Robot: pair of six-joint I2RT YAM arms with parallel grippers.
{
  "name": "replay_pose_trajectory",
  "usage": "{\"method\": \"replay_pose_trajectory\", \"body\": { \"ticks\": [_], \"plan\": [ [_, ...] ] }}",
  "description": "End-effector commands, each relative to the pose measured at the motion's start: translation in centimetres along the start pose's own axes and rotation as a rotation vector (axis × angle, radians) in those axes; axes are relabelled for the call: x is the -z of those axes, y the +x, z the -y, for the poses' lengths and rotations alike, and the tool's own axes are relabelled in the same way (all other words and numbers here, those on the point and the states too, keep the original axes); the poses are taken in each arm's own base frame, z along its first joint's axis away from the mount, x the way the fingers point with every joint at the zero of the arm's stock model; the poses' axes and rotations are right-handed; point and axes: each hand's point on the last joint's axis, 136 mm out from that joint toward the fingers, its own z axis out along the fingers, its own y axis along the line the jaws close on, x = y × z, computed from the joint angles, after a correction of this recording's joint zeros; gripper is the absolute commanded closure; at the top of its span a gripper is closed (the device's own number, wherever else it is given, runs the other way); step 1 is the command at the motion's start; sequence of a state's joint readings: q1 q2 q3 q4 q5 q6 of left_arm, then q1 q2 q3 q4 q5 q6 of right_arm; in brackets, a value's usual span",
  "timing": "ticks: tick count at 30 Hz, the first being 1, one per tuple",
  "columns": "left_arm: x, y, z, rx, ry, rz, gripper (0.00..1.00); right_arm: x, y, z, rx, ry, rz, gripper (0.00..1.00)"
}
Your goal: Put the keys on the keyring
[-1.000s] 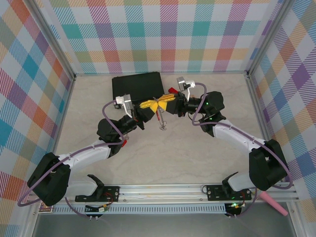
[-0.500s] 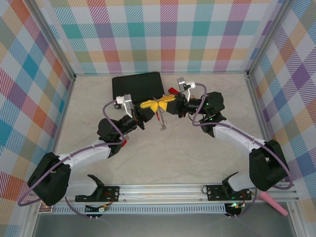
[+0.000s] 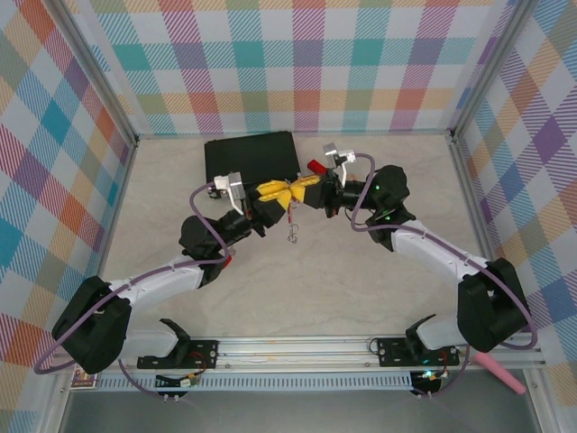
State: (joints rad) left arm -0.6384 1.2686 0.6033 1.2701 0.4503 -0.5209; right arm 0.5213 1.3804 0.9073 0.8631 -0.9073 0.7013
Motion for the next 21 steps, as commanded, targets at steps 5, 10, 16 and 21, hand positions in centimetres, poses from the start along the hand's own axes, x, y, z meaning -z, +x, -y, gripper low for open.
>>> {"method": "replay_pose_trajectory", "body": {
  "ticks": [5,10,16,21],
  "plan": [
    [1.4,-1.2,-0.9,-0.023,-0.076,0.001,0.52,2.1,0.2,1.6,0.086,0.164,0.001,1.0],
    [3.0,-0.1,-2.9,-0.043,-0.221,-0.085,0.47,3.0,1.2,2.6,0.134,0.261,-0.044,1.0],
    [5.5,1.7,-4.7,-0.084,-0.37,-0.196,0.44,3.6,2.2,3.4,0.169,0.322,-0.086,1.0],
    [8.1,4.0,-7.0,-0.107,-0.521,-0.316,0.42,4.2,3.2,4.1,0.164,0.365,-0.117,1.0]
  ]
}}
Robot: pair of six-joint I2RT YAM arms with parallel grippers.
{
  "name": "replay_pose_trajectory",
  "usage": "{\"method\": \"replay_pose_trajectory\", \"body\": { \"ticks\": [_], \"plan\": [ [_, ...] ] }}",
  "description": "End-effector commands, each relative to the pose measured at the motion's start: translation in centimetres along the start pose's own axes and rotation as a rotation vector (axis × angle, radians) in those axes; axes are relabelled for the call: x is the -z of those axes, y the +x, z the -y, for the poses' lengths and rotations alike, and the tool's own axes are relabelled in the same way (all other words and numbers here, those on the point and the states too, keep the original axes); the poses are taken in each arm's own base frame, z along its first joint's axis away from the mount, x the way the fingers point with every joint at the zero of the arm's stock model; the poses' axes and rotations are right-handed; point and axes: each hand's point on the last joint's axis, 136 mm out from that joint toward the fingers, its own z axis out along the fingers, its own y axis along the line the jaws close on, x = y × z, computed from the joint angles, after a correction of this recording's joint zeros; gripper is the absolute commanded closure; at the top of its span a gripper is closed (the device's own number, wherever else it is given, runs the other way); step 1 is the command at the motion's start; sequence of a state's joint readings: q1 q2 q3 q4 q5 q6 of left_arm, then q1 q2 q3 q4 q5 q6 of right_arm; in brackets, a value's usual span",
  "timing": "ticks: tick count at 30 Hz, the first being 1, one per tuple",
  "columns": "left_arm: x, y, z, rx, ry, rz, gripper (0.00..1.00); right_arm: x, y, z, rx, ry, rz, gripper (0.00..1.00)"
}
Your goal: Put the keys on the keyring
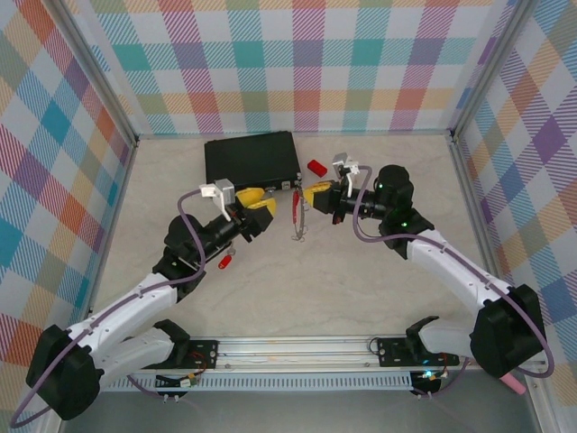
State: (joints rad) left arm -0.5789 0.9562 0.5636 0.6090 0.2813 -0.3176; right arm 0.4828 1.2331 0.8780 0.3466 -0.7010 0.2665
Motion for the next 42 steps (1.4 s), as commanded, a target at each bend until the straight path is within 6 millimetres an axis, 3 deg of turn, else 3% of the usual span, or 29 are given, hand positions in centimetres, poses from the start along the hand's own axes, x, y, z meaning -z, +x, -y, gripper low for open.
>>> {"method": "replay_pose_trajectory", "body": {
  "ticks": [1,3,8,16,26,37,42],
  "plan": [
    [1.2,3.5,-3.4,-0.041,-0.159,-0.13,0.41,0.7,0.7,0.2,0.041,0.039,-0.017,1.0],
    [1.6,4.8,-4.0,-0.04,-0.185,-0.172,0.4,0.7,1.3,0.4,0.032,0.053,-0.023,1.0],
    [1.5,6.8,-2.9,-0.025,-0.092,-0.238,0.43,0.8,2.1,0.6,0.018,0.053,-0.032,1.0],
    [3.2,9.2,-8.3,-0.044,-0.401,-0.35,0.41,1.1,2.7,0.5,0.032,0.061,-0.05,1.0],
    [8.1,14.7,-13.9,0.019,-0.753,-0.559,0.4,1.3,3.9,-0.2,0.011,0.038,-0.064,1.0],
    [15.0,17.1,-18.4,0.094,-1.132,-0.684,0.49,1.5,4.4,-0.7,-0.023,0.016,-0.034,1.0],
    [15.4,18.4,-18.8,0.232,-1.118,-0.695,0.53,1.8,4.0,-1.2,-0.013,0.007,-0.016,1.0]
  ]
}}
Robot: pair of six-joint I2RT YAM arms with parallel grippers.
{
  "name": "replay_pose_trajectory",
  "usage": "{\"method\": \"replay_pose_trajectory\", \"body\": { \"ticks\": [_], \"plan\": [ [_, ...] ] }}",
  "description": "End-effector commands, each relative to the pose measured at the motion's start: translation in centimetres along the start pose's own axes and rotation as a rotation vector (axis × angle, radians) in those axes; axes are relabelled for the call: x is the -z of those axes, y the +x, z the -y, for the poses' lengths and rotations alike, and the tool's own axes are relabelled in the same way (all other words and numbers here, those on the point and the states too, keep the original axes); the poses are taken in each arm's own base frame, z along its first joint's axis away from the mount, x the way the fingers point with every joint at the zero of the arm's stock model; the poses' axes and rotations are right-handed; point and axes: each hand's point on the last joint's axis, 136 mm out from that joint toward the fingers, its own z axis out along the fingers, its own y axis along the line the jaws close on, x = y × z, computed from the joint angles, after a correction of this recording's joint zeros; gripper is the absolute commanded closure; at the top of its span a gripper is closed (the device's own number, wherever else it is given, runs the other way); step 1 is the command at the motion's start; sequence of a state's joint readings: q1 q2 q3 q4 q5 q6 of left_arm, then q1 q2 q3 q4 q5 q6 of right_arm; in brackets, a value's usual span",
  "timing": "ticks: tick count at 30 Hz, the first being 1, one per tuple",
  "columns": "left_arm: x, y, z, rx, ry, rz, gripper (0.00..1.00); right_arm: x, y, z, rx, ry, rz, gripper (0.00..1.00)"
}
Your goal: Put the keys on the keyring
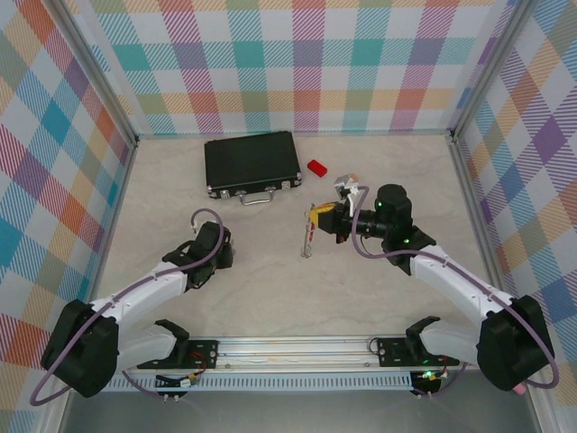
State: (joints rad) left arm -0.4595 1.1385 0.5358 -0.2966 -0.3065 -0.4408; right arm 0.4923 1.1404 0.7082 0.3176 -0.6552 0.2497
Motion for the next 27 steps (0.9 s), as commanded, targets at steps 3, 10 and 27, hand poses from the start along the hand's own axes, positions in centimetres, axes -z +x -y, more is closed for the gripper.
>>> {"method": "replay_pose_trajectory", "body": {
  "ticks": [3,10,27],
  "plan": [
    [-0.4,0.4,0.2,0.099,0.054,-0.084,0.55,0.4,-1.2,-1.6,0.041,-0.049,0.05,1.0],
    [-0.8,-0.7,0.7,0.15,0.078,-0.221,0.59,0.1,-1.0,-1.6,0.026,-0.071,0.046,1.0],
    [-2.1,-0.3,1.6,-0.013,0.068,-0.49,0.7,0.3,-1.1,-1.9,0.024,-0.078,0.05,1.0]
  ]
}}
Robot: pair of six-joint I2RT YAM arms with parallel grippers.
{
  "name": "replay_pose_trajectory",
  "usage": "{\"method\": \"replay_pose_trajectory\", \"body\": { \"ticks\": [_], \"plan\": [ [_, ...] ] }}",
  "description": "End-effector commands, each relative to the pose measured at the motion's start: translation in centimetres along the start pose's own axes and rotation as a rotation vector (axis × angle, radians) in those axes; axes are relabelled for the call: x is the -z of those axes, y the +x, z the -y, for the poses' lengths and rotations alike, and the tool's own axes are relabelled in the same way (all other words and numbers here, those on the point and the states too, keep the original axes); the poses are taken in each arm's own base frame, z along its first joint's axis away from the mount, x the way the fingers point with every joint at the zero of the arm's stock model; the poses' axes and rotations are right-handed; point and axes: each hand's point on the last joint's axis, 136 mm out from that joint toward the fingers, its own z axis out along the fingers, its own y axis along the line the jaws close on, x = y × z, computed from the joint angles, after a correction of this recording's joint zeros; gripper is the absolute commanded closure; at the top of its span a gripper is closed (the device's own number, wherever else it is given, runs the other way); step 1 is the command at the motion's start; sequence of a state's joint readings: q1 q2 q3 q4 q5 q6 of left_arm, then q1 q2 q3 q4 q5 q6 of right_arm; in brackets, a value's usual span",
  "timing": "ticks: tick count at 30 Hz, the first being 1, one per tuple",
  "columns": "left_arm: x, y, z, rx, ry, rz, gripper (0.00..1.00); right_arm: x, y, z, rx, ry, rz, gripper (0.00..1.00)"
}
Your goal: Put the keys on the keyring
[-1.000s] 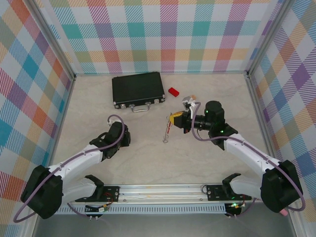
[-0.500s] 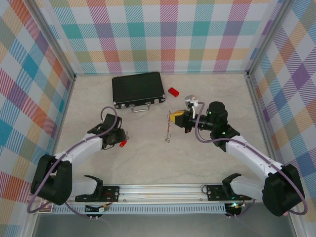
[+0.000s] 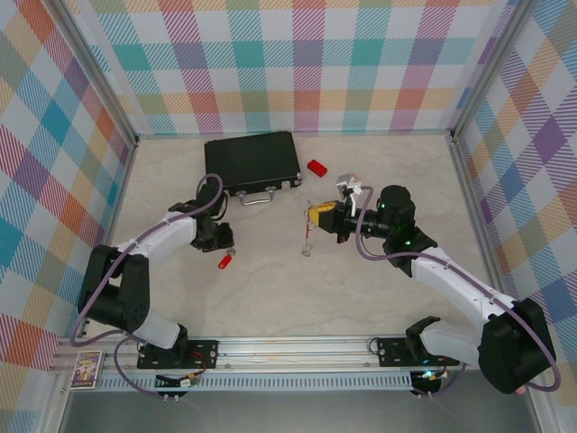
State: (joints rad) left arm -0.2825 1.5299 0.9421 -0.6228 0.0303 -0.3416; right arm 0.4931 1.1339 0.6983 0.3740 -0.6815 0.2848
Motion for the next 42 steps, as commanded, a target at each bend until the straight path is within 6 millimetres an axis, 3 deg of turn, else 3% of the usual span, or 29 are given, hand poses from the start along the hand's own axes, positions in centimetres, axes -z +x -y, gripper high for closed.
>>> {"method": "replay_pose_trajectory", "body": {
  "ticks": [1,11,20,42],
  "plan": [
    [-0.1,1.0,-0.3,-0.034,-0.003,-0.081,0.7,0.1,-0.5,-1.2,0.023,-0.042,0.022,1.0],
    [-0.1,0.0,0.4,-0.083,0.002,-0.143,0.7,0.0,-0.4,-1.1,0.018,-0.042,0.018,1.0],
    [-1.5,0.4,0.4,-0.09,0.0,-0.255,0.75,0.1,-0.5,-1.2,0.021,-0.045,0.022,1.0],
    [-2.5,1.8,0.1,-0.079,0.005,-0.342,0.79,0.3,-0.7,-1.5,0.021,-0.05,0.028,1.0]
  ]
}}
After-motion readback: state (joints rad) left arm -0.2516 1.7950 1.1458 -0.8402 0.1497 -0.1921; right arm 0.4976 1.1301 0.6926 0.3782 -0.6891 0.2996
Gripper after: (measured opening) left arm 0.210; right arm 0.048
